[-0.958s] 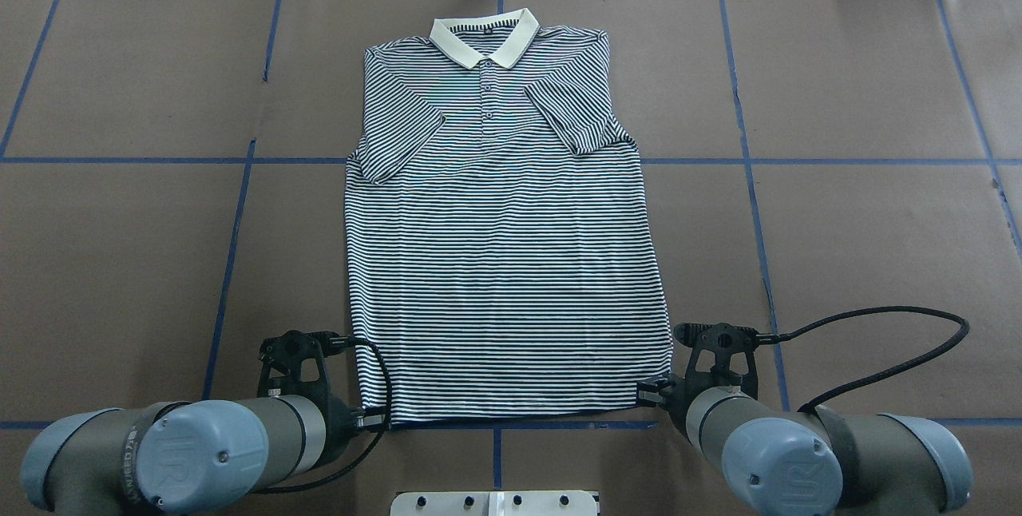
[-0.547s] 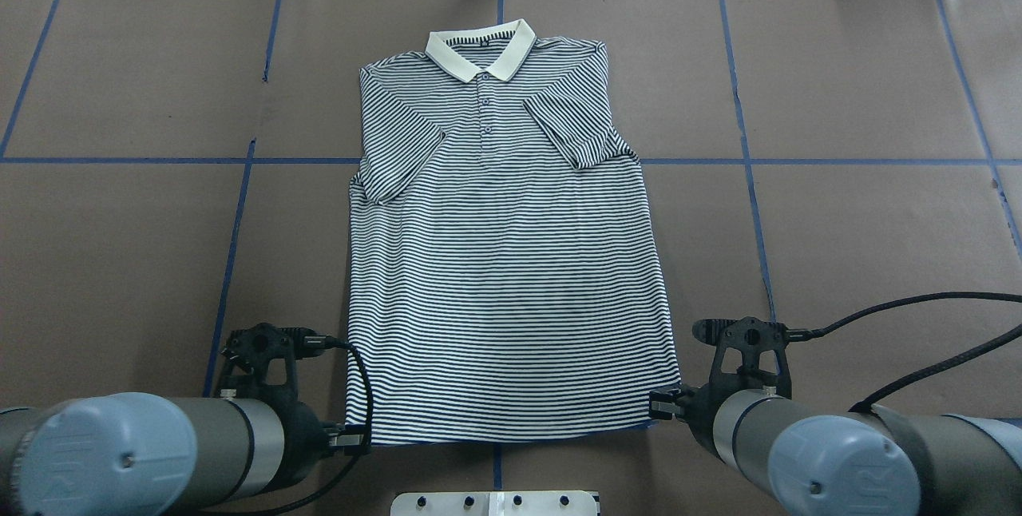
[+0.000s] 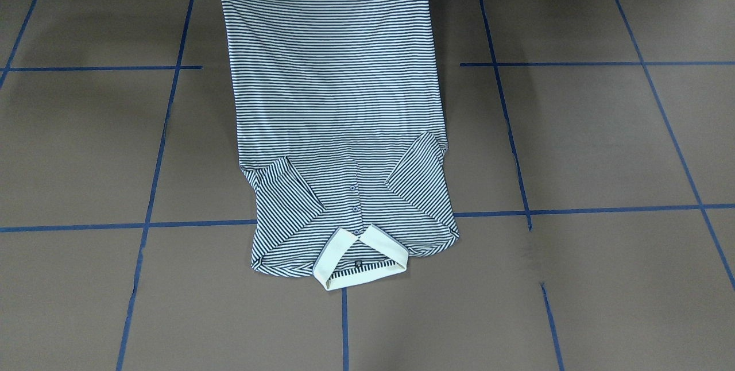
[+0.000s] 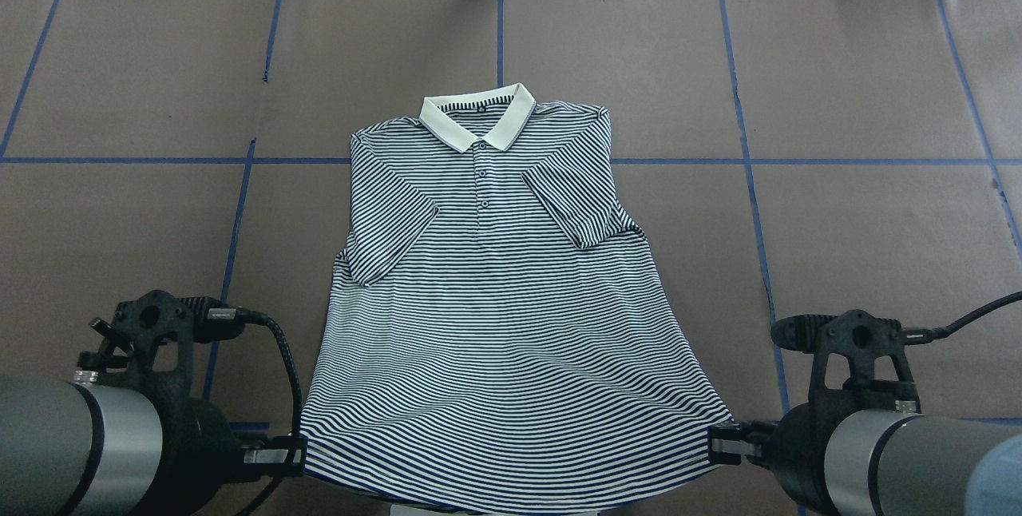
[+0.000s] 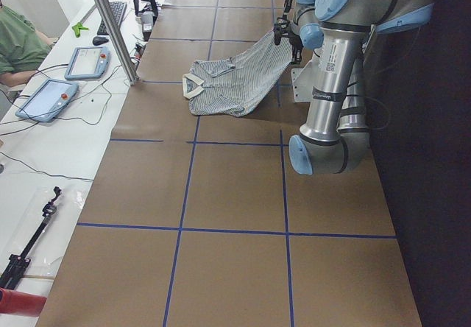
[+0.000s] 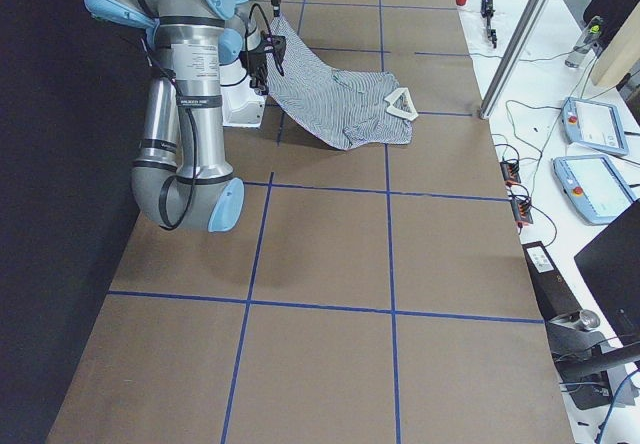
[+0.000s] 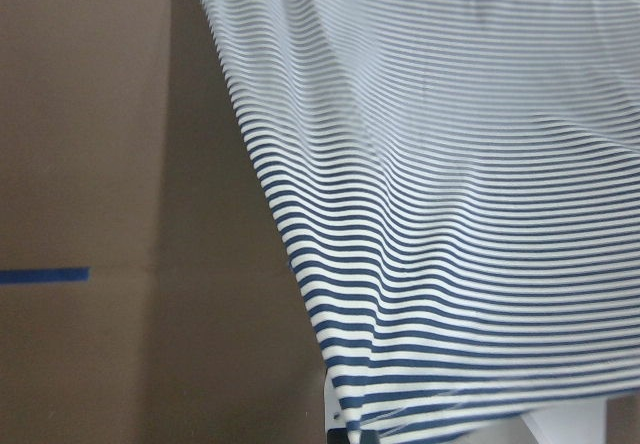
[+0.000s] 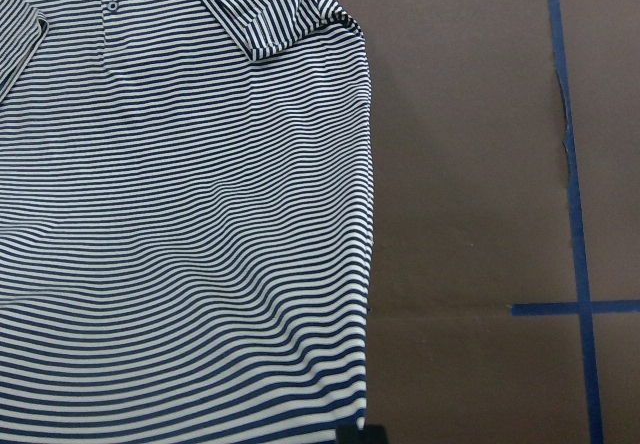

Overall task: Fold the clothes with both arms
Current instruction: 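Lift the hem with both grippers and fold it toward the collar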

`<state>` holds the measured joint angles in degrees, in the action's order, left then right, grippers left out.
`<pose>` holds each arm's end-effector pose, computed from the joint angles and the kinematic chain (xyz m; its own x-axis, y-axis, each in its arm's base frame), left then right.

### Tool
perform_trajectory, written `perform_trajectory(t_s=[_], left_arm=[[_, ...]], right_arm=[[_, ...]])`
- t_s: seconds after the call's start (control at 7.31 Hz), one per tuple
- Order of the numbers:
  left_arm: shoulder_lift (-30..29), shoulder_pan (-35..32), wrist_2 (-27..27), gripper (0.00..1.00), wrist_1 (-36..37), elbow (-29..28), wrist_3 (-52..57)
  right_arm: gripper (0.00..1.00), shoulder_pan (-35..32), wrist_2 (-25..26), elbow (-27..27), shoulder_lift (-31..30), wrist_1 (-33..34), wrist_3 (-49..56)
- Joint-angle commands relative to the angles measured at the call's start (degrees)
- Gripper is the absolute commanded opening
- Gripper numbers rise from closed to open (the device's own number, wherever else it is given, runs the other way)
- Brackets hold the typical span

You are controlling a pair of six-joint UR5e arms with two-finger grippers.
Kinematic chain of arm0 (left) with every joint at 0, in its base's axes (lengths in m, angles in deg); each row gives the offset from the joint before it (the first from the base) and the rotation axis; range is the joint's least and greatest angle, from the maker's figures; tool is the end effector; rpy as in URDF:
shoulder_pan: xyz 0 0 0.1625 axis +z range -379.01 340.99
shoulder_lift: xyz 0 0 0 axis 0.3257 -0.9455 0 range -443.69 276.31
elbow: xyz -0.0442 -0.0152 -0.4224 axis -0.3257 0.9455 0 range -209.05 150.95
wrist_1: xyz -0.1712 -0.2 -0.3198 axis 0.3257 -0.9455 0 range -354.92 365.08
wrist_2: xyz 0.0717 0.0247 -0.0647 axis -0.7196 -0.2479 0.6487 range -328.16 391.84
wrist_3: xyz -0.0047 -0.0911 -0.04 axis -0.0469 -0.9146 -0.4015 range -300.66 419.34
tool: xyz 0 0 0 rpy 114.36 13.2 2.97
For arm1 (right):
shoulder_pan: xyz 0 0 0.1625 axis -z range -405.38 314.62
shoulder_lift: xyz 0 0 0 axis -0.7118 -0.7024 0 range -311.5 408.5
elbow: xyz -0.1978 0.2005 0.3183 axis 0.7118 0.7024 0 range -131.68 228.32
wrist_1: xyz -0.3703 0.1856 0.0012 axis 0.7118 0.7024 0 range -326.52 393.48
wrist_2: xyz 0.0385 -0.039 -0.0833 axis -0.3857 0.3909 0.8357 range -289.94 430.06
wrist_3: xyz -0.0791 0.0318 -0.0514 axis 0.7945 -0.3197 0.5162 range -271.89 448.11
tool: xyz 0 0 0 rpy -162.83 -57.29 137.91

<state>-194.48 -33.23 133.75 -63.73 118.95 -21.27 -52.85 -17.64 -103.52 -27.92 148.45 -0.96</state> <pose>0.3239 -0.1984 0.1431 0.5241 0.0318 -0.8511 -0.0141 0.9995 0.0287 -0.3180 -0.1800 0.1824 0.6337 0.0667 0.7707 -0.1502 0.9879 0.0380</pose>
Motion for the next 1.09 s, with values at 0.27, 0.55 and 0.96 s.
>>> perform_trajectory(t_s=[0.27,0.55,0.96], left_arm=[[-6.7,-19.0,0.6,0.0,-0.3,-17.0,20.4],[-7.7,-24.5,0.5,0.0,-5.1,-24.8,23.8],[-9.9,-28.1,0.1,0.0,-16.8,-40.0,25.6]], right_arm=[[0.0,-24.7,-12.2,21.4,14.5,-2.3,14.8],[0.0,-31.4,-12.9,31.6,15.3,-9.4,17.4],[0.0,-34.5,-12.8,48.3,20.1,-21.2,18.6]])
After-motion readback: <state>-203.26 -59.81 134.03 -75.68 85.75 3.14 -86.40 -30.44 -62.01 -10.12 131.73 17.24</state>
